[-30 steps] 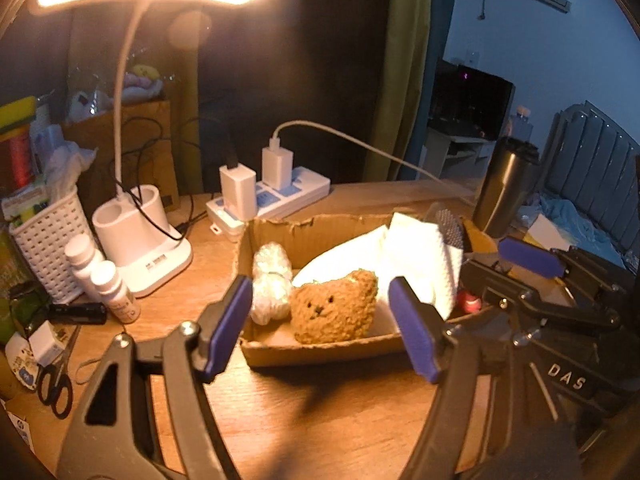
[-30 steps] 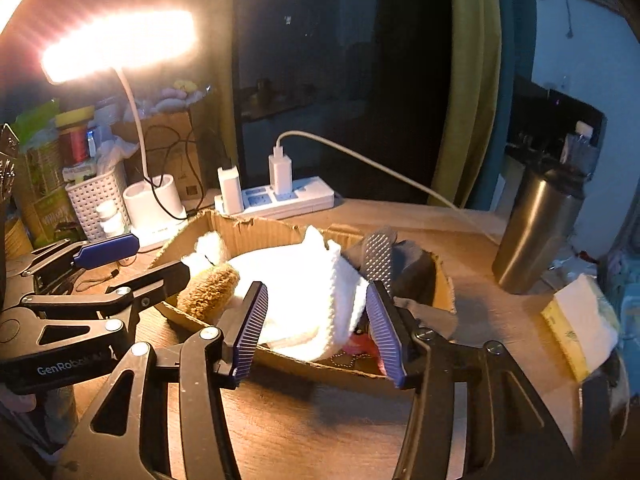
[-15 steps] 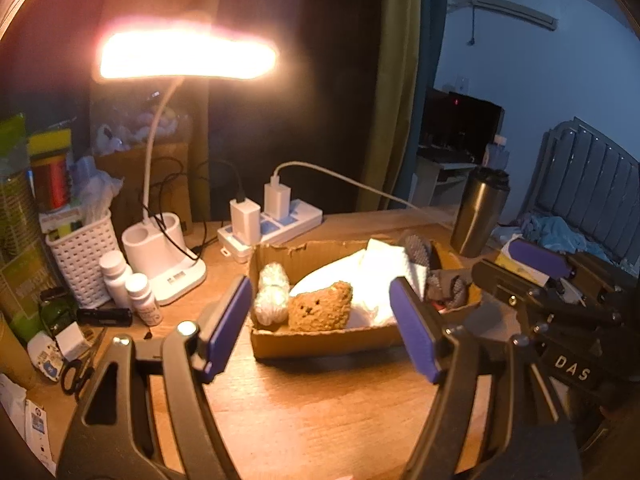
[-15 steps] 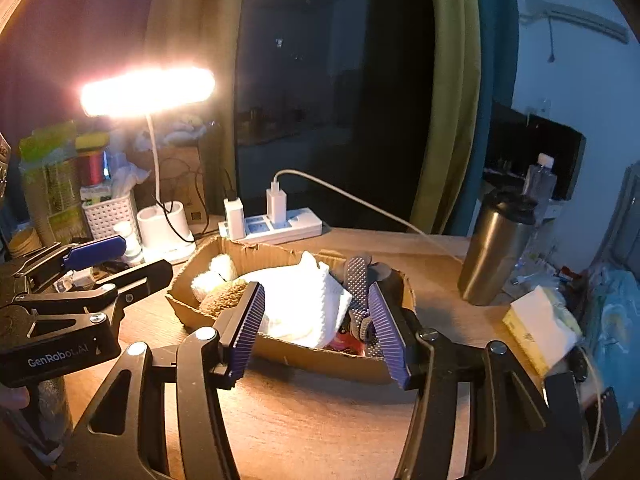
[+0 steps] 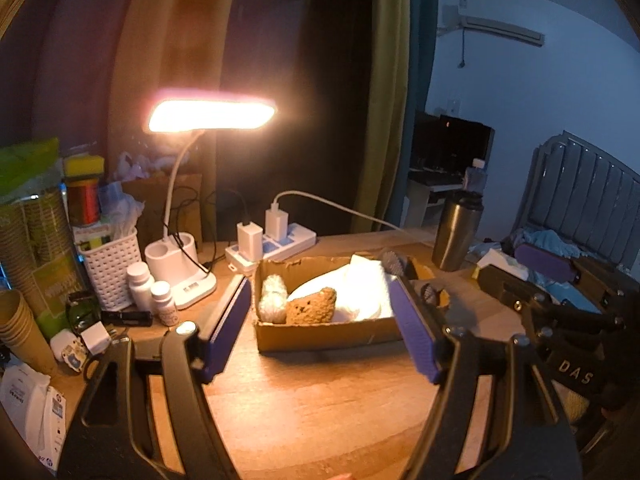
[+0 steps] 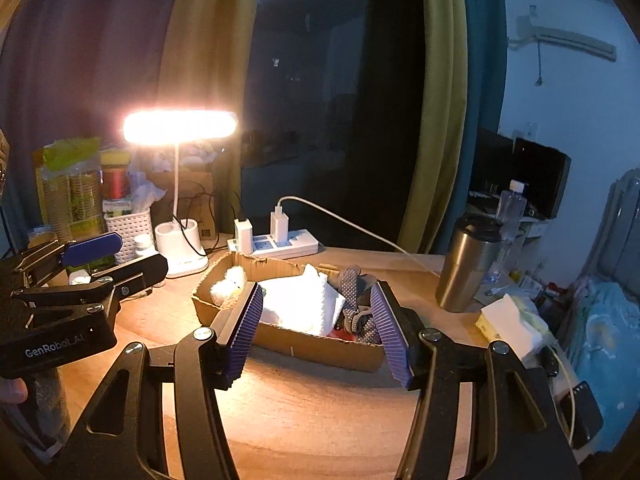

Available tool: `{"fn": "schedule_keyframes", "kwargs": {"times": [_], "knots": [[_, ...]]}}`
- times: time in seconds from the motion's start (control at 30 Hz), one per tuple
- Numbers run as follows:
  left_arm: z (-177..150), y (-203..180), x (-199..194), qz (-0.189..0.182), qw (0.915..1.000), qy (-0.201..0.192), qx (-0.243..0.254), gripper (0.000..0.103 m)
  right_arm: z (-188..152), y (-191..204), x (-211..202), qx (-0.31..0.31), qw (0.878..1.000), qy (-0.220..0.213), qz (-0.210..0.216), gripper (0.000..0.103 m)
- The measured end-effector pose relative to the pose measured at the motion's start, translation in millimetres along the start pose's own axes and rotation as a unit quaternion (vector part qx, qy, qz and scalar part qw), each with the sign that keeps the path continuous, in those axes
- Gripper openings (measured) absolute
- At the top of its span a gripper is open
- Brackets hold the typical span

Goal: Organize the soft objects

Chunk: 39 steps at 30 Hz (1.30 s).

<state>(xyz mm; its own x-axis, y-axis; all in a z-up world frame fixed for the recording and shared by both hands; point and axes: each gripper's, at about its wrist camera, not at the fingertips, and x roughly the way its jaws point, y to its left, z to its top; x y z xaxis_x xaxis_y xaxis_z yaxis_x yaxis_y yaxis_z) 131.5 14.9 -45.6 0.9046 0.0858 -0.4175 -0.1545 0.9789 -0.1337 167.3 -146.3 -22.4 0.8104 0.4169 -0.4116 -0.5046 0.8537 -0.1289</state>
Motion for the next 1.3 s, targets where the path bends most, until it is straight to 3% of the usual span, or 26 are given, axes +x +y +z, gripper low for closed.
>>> {"fn": "schedule_keyframes", "kwargs": {"times": [0.27,0.43,0.7,0.83,1.3], "knots": [[0.7,-4.1,-39.5,0.007,0.9996,-0.028,0.006,0.075,4.2,5.9,-39.4,-0.006,1.000,-0.025,-0.003,0.062],[2.9,-7.1,-66.2,0.014,0.9988,-0.046,0.013,0.087,9.2,9.1,-64.6,-0.009,0.999,-0.046,-0.003,0.065],[11.2,-11.4,-101.0,0.040,0.9963,-0.073,0.021,0.089,18.2,12.0,-92.6,-0.008,0.997,-0.073,0.000,0.066],[13.9,-14.5,-110.9,0.045,0.9953,-0.081,0.029,0.089,19.6,10.3,-100.2,-0.002,0.997,-0.082,0.003,0.075],[16.6,-16.7,-112.7,0.054,0.9945,-0.084,0.031,0.089,19.6,10.4,-101.8,0.000,0.997,-0.083,0.003,0.076]]}}
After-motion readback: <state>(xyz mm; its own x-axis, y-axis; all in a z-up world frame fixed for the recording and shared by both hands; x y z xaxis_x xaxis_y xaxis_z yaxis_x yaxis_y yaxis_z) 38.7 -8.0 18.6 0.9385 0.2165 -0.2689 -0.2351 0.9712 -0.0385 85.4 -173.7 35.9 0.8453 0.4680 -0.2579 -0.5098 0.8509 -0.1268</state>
